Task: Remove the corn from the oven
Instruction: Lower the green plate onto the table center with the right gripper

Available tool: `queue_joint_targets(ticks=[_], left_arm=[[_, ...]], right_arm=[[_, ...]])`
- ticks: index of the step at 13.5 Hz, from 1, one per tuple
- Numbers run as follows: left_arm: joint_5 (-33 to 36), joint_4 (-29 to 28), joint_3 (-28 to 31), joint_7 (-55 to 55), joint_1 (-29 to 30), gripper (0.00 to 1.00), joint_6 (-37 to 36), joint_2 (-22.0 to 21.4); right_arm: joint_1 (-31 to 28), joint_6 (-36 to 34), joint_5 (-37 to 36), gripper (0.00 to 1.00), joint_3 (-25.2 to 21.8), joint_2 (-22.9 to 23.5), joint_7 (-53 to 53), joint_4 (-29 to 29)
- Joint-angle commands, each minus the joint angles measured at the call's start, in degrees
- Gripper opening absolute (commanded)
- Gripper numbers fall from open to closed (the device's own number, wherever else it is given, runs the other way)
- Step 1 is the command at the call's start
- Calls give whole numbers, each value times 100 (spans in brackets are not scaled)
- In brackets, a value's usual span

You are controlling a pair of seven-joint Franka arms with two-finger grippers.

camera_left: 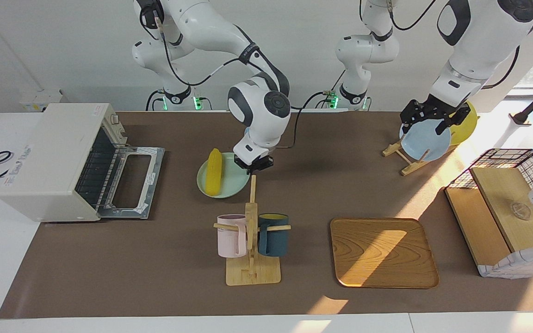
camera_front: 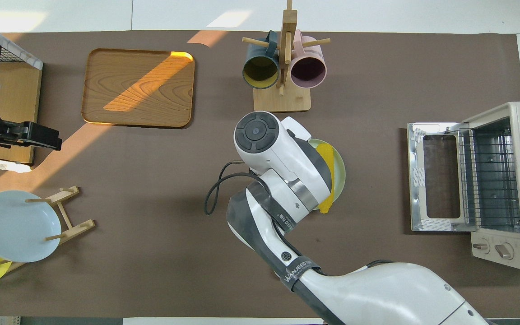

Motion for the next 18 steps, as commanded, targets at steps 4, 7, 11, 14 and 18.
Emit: queue_joint_targets(ticks=[4, 7, 11, 14, 18], left_arm=[[111, -210, -51, -90, -18, 100, 265, -163], [102, -219, -94, -90, -36, 100, 353, -163], [41, -280, -95, -98, -422, 100, 423, -154], [-239, -596, -95, -421, -1053, 100, 870, -128], [-503, -1054, -95, -1318, -2221, 100, 1775, 82]], right_arm=[[-132, 519, 458, 40, 16, -103, 43, -208], [-157, 425, 354, 52, -11, -111, -44, 38], [-596, -585, -680, 0, -37, -532, -579, -13], [-1411, -799, -1193, 0, -28, -796, -959, -486], [-2159, 358, -1184, 0, -37, -1244, -977, -2049]])
